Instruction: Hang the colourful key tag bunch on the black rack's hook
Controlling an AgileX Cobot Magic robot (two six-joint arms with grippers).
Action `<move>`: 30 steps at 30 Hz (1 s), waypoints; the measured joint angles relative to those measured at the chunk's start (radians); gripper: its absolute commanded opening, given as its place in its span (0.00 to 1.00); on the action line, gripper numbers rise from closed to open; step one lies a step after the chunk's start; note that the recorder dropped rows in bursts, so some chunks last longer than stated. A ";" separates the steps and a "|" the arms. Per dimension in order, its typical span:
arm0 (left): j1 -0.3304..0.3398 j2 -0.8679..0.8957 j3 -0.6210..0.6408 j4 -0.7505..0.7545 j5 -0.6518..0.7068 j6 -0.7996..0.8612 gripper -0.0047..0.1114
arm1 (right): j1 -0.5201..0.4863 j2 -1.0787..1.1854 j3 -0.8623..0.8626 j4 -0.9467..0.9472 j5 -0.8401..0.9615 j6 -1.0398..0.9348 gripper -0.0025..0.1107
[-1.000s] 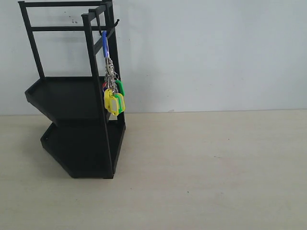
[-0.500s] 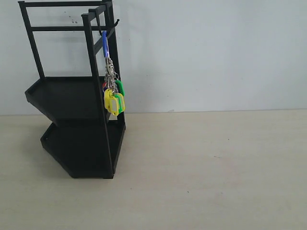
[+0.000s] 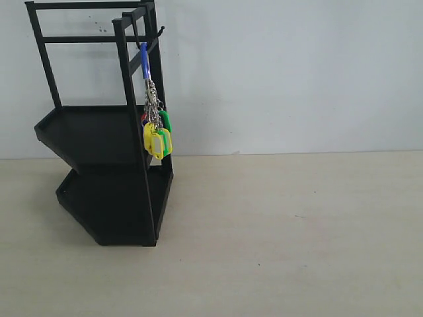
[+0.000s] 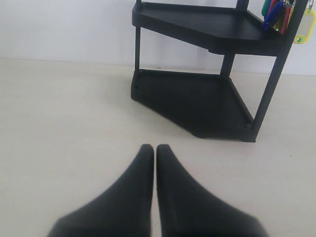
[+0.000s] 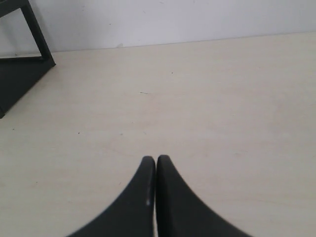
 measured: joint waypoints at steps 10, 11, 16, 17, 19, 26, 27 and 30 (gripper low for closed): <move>0.000 0.000 0.000 0.000 0.000 0.000 0.08 | 0.000 0.000 0.000 0.000 0.000 0.000 0.02; 0.000 0.000 0.000 0.000 0.000 0.000 0.08 | 0.000 0.000 0.000 0.000 0.000 0.000 0.02; 0.000 0.000 0.000 0.000 0.000 0.000 0.08 | 0.000 0.000 0.000 0.000 0.000 0.000 0.02; 0.000 0.000 0.000 0.000 0.000 0.000 0.08 | 0.000 0.000 0.000 0.000 0.000 0.000 0.02; 0.000 0.000 0.000 0.000 0.000 0.000 0.08 | 0.000 0.000 0.000 0.000 -0.001 0.000 0.02; 0.000 0.000 0.000 0.000 0.000 0.000 0.08 | 0.000 0.000 0.002 0.000 -0.017 0.000 0.02; 0.000 0.000 0.000 0.000 0.000 0.000 0.08 | 0.000 0.000 0.002 0.000 -0.019 0.000 0.02; 0.000 0.000 0.000 0.000 0.000 0.000 0.08 | 0.000 0.000 0.002 0.000 -0.019 0.000 0.02</move>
